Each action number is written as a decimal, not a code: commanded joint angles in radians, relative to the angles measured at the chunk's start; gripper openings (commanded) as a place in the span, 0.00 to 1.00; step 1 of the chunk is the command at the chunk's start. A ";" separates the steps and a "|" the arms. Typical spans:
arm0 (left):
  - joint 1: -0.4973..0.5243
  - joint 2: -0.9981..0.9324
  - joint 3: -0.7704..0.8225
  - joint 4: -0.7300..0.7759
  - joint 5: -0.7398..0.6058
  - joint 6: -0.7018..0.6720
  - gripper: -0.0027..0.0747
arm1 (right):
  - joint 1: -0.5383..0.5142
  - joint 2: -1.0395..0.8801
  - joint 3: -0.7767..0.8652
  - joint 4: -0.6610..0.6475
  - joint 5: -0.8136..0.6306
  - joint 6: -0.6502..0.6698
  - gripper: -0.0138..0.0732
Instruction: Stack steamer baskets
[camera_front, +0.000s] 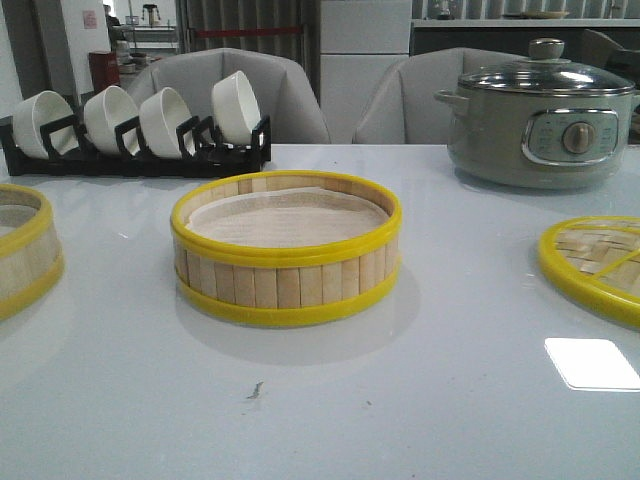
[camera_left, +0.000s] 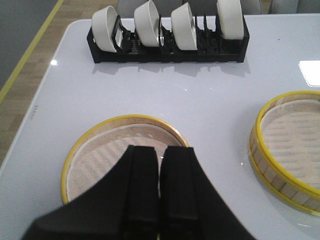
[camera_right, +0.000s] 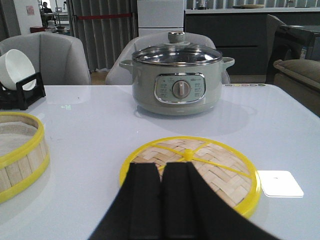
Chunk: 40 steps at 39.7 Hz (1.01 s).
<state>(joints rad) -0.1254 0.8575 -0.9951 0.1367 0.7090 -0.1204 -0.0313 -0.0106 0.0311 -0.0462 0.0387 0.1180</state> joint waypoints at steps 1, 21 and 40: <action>-0.006 -0.004 -0.036 0.029 -0.093 -0.009 0.15 | 0.002 -0.021 -0.016 -0.003 -0.091 0.000 0.23; -0.006 -0.004 -0.036 0.029 -0.117 -0.009 0.15 | 0.000 -0.021 -0.016 -0.003 -0.100 0.000 0.23; -0.006 -0.004 -0.036 0.024 -0.100 -0.009 0.15 | 0.000 -0.008 -0.101 0.018 -0.020 0.028 0.23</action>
<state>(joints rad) -0.1254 0.8575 -0.9951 0.1565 0.6747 -0.1204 -0.0313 -0.0106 0.0081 -0.0434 0.0325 0.1211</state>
